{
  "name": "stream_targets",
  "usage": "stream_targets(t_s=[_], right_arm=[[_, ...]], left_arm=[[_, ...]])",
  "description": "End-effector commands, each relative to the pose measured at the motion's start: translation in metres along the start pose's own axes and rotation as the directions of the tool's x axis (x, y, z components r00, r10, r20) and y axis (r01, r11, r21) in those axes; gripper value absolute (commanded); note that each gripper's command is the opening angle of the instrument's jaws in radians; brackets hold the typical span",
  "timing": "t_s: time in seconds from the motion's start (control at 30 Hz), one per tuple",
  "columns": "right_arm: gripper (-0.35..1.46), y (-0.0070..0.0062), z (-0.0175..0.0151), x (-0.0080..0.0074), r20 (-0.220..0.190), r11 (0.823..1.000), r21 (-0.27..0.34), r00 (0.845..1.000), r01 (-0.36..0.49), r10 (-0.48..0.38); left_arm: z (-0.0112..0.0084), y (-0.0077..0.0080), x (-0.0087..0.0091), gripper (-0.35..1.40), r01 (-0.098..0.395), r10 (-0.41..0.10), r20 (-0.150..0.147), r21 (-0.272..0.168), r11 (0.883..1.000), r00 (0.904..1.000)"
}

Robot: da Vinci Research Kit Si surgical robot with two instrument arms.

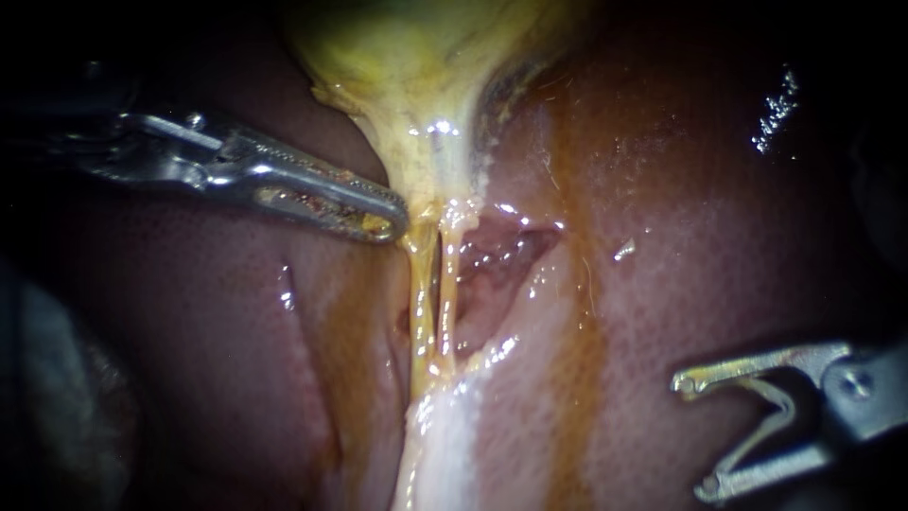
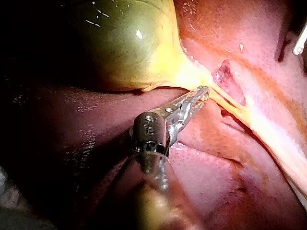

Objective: Clipping first clip left tube

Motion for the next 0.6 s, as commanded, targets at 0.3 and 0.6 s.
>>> stream_targets(t_s=[0.3,0.6], right_arm=[[0.47,0.0001,-0.0001,-0.0001,0.000,1.000,-0.001,1.000,-0.001,0.001],[0.47,0.0003,-0.0002,-0.0001,-0.001,1.000,-0.001,1.000,-0.002,0.002]], left_arm=[[-0.0042,-0.0001,0.0015,-0.35,0.006,-0.006,-0.005,0.003,1.000,1.0000],[-0.0073,0.0002,0.0028,-0.35,0.017,-0.017,-0.016,0.024,1.000,0.9997]])
